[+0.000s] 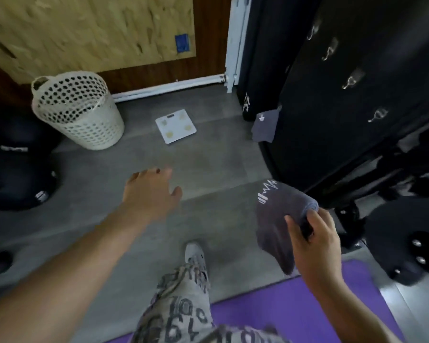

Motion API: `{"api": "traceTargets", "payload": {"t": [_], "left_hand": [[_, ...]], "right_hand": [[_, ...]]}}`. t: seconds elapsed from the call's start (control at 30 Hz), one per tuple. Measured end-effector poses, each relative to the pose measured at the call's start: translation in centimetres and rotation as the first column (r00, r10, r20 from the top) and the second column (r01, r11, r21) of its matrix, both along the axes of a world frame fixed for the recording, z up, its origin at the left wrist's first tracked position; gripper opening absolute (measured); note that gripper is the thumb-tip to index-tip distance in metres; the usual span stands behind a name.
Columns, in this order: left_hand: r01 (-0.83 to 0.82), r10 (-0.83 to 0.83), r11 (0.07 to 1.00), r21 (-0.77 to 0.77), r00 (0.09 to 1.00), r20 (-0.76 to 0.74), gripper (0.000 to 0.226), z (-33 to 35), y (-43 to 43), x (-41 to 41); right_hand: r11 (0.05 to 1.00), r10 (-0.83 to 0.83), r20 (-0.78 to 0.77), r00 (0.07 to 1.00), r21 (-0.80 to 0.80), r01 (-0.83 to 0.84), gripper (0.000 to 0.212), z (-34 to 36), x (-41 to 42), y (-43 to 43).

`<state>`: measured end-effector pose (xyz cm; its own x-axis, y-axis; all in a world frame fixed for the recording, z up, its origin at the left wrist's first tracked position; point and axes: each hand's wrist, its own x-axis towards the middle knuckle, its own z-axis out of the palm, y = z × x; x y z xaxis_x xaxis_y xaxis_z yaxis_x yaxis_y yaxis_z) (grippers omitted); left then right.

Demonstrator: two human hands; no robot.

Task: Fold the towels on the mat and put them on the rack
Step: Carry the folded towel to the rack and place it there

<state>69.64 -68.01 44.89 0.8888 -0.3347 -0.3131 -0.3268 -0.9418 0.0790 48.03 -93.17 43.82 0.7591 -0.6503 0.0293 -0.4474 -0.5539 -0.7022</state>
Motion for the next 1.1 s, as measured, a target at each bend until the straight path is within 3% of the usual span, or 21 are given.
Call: {"api": "traceTargets", "payload": {"t": [0.3, 0.5, 0.6, 0.7, 0.77, 0.83, 0.9, 1.0, 1.1], "left_hand": [[0.294, -0.297, 0.954, 0.056, 0.953, 0.064, 0.054, 4.2, -11.2, 25.2], [0.434, -0.438, 0.899, 0.057, 0.895, 0.086, 0.052, 3.9, -21.9, 37.6], [0.479, -0.481, 0.876, 0.055, 0.876, 0.029, 0.052, 3.8, -27.8, 42.1], [0.554, -0.554, 0.832, -0.004, 0.832, 0.001, 0.046, 3.4, -33.7, 45.7], [0.585, -0.6, 0.793, -0.169, 0.798, -0.056, 0.044, 3.2, -37.4, 47.5], [0.473, -0.619, 0.756, -0.452, 0.741, -0.259, 0.039, 3.2, -41.1, 48.7], [0.195, -0.642, 0.707, -0.68, 0.581, -0.501, 0.026, 2.7, -44.5, 49.9], [-0.098, -0.636, 0.682, -0.725, 0.41, -0.654, 0.018, 2.0, -48.7, 52.1], [-0.202, -0.631, 0.682, -0.703, 0.324, -0.705, 0.011, 0.9, -51.8, 54.1]], "right_hand": [[0.972, -0.206, 0.086, 0.975, 0.131, 0.194, 0.014, 5.2, 21.0, -5.5], [0.937, -0.335, 0.112, 0.935, 0.143, 0.319, 0.013, 5.1, 32.6, -12.4], [0.915, -0.388, 0.1, 0.916, 0.164, 0.369, 0.02, 4.7, 38.1, -16.5], [0.897, -0.425, 0.087, 0.901, 0.174, 0.407, 0.019, 4.5, 43.1, -20.1], [0.884, -0.449, 0.087, 0.889, 0.192, 0.427, 0.017, 4.4, 46.0, -21.7], [0.865, -0.482, 0.095, 0.871, 0.211, 0.455, 0.01, 4.3, 48.6, -23.0], [0.847, -0.515, 0.124, 0.848, 0.221, 0.483, 0.011, 4.3, 50.9, -24.0], [0.804, -0.579, 0.137, 0.804, 0.261, 0.534, 0.022, 3.7, 53.7, -25.3], [0.768, -0.634, 0.14, 0.761, 0.232, 0.597, 0.02, 2.5, 55.7, -26.0]]}}
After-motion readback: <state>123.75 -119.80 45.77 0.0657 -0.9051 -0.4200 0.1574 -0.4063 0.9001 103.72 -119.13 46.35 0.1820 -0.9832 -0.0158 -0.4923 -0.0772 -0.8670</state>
